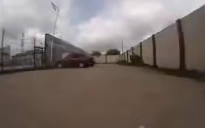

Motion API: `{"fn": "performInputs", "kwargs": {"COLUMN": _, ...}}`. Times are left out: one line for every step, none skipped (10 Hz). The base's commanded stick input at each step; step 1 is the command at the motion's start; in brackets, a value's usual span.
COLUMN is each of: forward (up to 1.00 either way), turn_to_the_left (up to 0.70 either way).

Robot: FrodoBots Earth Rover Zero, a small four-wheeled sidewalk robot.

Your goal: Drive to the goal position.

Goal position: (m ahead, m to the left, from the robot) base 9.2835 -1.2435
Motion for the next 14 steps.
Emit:
{"fn": "performInputs", "kwargs": {"forward": 0.70, "turn_to_the_left": 0.00}}
{"fn": "performInputs", "kwargs": {"forward": 0.70, "turn_to_the_left": 0.00}}
{"fn": "performInputs", "kwargs": {"forward": 0.70, "turn_to_the_left": 0.00}}
{"fn": "performInputs", "kwargs": {"forward": 0.70, "turn_to_the_left": 0.00}}
{"fn": "performInputs", "kwargs": {"forward": 0.70, "turn_to_the_left": 0.00}}
{"fn": "performInputs", "kwargs": {"forward": 0.70, "turn_to_the_left": 0.00}}
{"fn": "performInputs", "kwargs": {"forward": 0.70, "turn_to_the_left": 0.00}}
{"fn": "performInputs", "kwargs": {"forward": 0.70, "turn_to_the_left": 0.00}}
{"fn": "performInputs", "kwargs": {"forward": 0.70, "turn_to_the_left": 0.00}}
{"fn": "performInputs", "kwargs": {"forward": 0.70, "turn_to_the_left": 0.00}}
{"fn": "performInputs", "kwargs": {"forward": 0.70, "turn_to_the_left": 0.00}}
{"fn": "performInputs", "kwargs": {"forward": 0.70, "turn_to_the_left": 0.00}}
{"fn": "performInputs", "kwargs": {"forward": 0.70, "turn_to_the_left": -0.03}}
{"fn": "performInputs", "kwargs": {"forward": 0.70, "turn_to_the_left": -0.23}}
